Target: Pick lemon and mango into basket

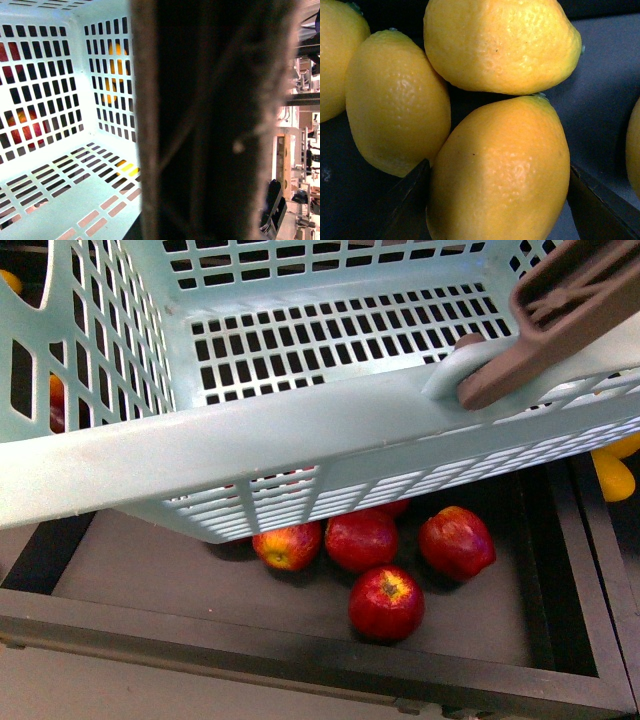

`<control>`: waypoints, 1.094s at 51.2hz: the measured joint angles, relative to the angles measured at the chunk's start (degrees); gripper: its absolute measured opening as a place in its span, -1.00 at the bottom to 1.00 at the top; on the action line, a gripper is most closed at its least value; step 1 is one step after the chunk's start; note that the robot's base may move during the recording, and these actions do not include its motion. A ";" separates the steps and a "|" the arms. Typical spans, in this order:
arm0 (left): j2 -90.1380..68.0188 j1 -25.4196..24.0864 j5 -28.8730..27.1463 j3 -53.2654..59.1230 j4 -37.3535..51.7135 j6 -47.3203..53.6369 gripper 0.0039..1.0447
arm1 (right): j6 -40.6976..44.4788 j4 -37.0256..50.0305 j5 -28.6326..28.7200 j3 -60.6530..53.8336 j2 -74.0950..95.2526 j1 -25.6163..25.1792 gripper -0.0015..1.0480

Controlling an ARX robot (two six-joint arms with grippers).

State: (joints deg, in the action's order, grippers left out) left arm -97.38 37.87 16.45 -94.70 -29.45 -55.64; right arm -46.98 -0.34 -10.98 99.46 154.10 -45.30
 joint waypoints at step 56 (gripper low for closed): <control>0.00 0.00 0.04 0.00 0.00 -0.02 -0.92 | 12.28 -3.87 33.97 -53.40 -88.85 16.28 0.25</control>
State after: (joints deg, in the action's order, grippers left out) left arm -97.38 37.87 16.49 -94.70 -29.45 -55.66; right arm -34.70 -4.21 22.98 46.06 65.25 -29.02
